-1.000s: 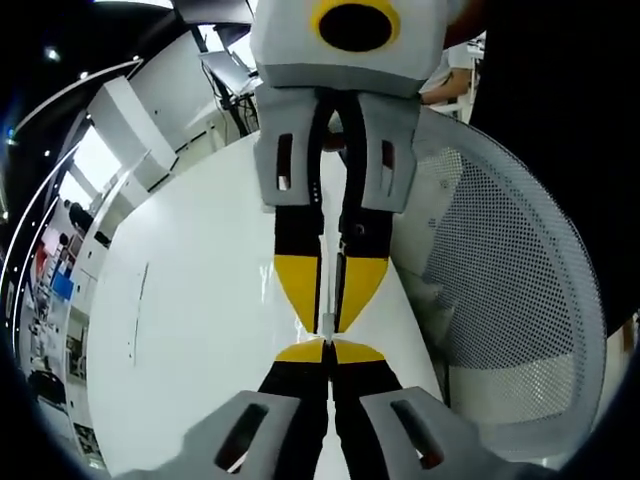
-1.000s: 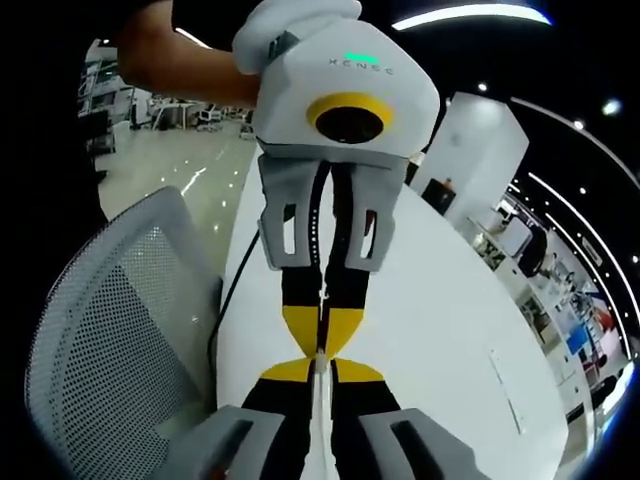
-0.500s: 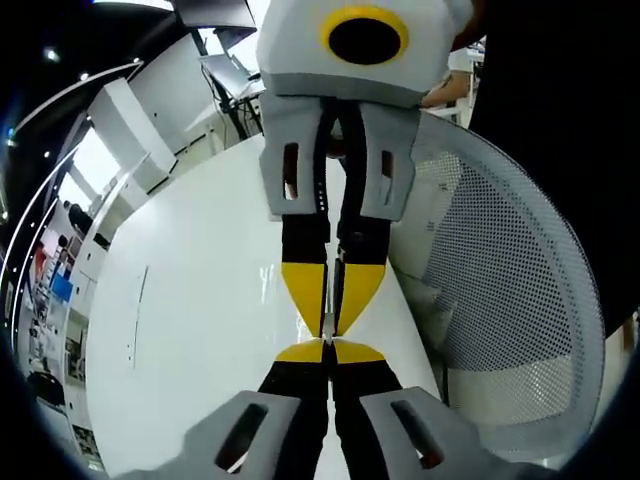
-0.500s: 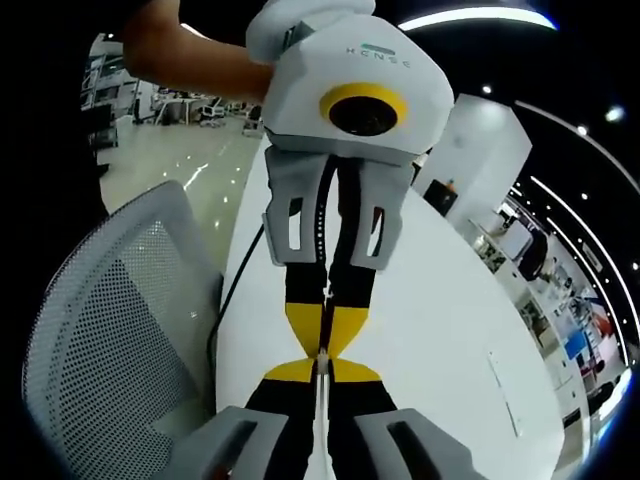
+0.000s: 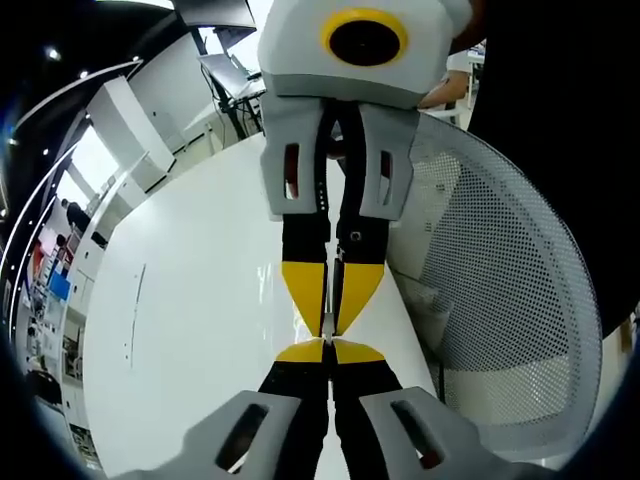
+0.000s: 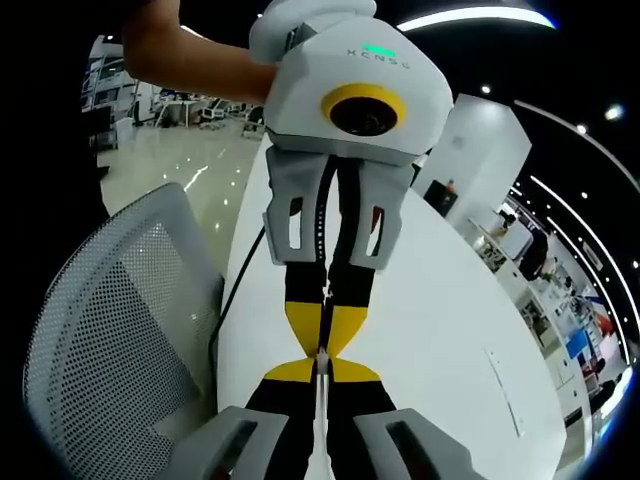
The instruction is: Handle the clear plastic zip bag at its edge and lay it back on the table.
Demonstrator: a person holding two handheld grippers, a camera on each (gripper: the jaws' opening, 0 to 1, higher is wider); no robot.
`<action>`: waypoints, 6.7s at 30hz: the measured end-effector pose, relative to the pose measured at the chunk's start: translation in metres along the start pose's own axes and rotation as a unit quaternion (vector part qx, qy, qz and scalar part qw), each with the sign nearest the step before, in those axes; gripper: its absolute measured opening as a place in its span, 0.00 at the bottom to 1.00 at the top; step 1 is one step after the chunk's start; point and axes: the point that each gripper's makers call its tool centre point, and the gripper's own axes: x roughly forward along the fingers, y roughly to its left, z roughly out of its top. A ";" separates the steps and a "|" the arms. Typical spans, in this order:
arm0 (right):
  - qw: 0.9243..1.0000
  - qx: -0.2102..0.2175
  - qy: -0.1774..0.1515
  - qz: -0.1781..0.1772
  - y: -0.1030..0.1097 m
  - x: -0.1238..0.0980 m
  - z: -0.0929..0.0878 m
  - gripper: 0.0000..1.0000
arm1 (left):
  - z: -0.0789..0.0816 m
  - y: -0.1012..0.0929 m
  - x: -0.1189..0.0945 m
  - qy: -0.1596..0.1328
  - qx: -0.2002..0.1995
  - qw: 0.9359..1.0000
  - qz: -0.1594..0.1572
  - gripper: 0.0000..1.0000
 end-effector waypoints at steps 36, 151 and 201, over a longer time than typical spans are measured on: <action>1.000 0.011 0.006 0.000 0.003 0.001 -0.004 0.00 | -0.003 -0.003 0.003 0.003 0.000 1.000 -0.003 0.00; 0.999 0.042 0.005 -0.028 -0.012 -0.016 -0.014 0.00 | -0.009 0.011 -0.002 0.017 -0.003 1.000 0.009 0.00; 0.998 0.054 0.001 -0.042 -0.018 -0.026 -0.020 0.00 | -0.013 0.018 -0.006 0.019 -0.004 1.000 0.020 0.00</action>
